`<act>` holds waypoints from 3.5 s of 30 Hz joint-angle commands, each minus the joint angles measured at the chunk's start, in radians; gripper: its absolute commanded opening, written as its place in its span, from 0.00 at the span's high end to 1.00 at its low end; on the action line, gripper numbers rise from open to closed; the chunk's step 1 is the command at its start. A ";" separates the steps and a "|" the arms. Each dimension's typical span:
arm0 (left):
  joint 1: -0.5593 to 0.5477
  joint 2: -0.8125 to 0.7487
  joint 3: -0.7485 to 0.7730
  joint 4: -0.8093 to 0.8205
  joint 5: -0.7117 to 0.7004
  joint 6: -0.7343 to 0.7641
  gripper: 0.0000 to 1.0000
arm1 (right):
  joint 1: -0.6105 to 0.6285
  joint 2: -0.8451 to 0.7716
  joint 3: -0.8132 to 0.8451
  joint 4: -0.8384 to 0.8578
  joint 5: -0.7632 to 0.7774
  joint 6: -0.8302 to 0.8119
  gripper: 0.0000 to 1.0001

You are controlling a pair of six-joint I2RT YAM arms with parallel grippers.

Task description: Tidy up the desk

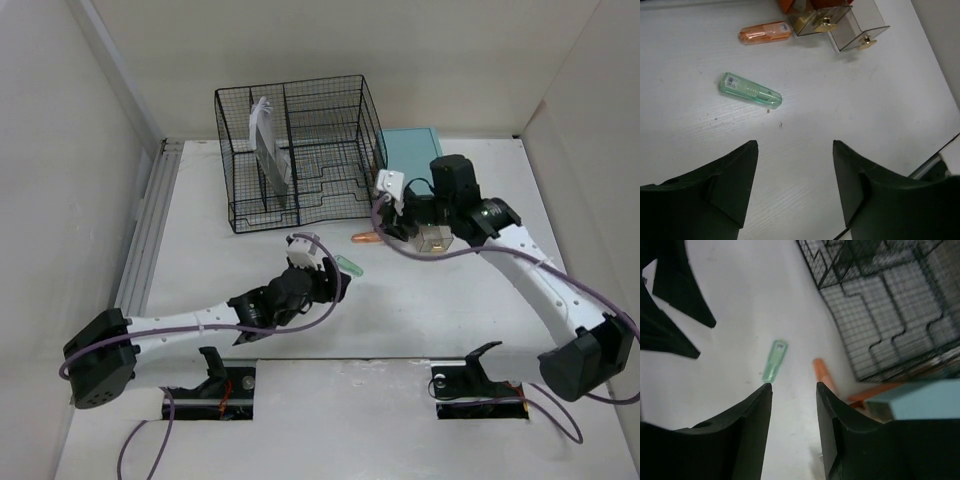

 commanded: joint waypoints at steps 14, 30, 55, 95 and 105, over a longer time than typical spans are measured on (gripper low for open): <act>0.108 -0.426 -0.155 -0.142 0.073 -0.154 0.29 | 0.069 0.400 0.157 -0.158 0.230 -0.797 0.33; 0.117 -0.559 -0.189 -0.213 0.082 -0.126 0.29 | 0.210 0.652 0.273 -0.080 0.487 -0.640 0.51; 0.117 -0.568 -0.189 -0.213 0.100 -0.096 0.29 | 0.199 0.798 0.353 -0.198 0.637 -0.554 0.48; 0.117 -0.507 -0.217 -0.115 0.149 -0.096 0.29 | 0.130 0.272 0.168 -0.095 0.647 -0.225 0.83; 0.117 -0.353 -0.206 0.008 0.201 -0.087 0.30 | -0.059 0.204 0.074 -0.126 0.649 -0.235 0.83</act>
